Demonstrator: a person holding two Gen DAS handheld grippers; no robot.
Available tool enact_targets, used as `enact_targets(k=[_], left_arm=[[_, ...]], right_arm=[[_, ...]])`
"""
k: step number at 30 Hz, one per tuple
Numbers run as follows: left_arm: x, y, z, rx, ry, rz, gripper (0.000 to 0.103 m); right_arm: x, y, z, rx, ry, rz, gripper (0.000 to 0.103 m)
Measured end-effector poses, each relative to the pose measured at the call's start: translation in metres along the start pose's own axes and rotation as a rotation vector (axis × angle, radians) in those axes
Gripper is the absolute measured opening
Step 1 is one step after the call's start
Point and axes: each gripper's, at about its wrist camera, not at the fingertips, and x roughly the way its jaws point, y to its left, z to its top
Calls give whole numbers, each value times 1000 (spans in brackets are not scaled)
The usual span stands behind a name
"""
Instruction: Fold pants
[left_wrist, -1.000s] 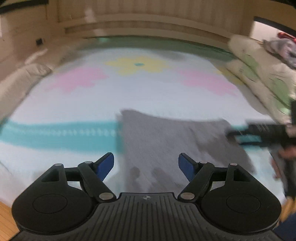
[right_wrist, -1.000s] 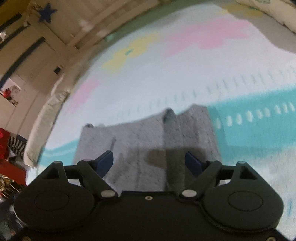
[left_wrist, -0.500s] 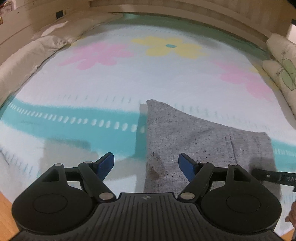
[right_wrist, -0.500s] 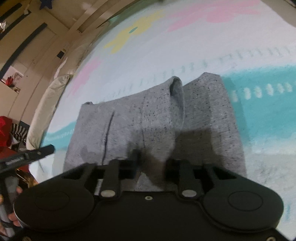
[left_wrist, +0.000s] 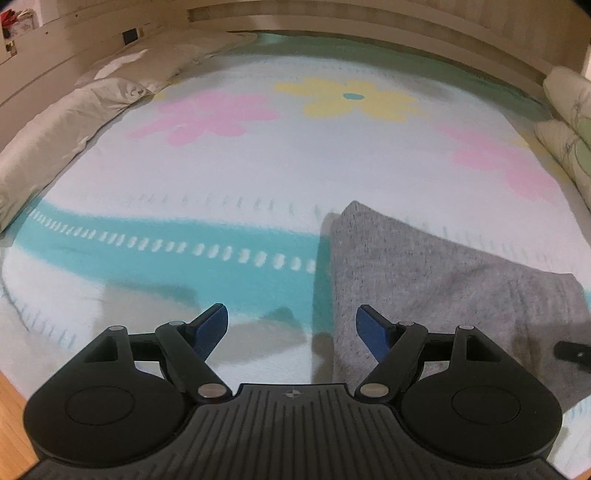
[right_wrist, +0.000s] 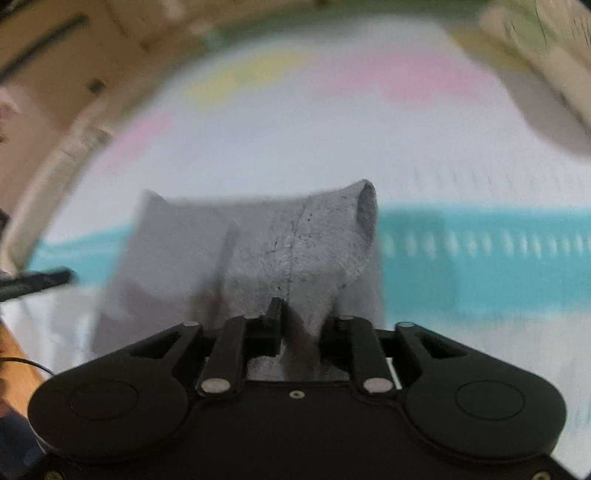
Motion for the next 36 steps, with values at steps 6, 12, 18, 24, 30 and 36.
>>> enact_targets(k=[6, 12, 18, 24, 30, 36], left_arm=[[0, -12, -3, 46, -25, 6, 76], [18, -41, -16, 119, 14, 15, 76], [46, -50, -34, 132, 52, 37, 80], [54, -45, -27, 66, 53, 7, 83], [68, -39, -18, -32, 90, -45, 86], [76, -14, -14, -146, 110, -84, 90]], right_arm=[[-35, 10, 7, -50, -169, -94, 45], [-14, 15, 5, -80, -158, -87, 62], [15, -9, -5, 33, -56, -43, 75], [24, -36, -5, 163, -30, 56, 81], [26, -25, -7, 115, -49, 62, 89], [29, -21, -9, 103, -78, 93, 89]])
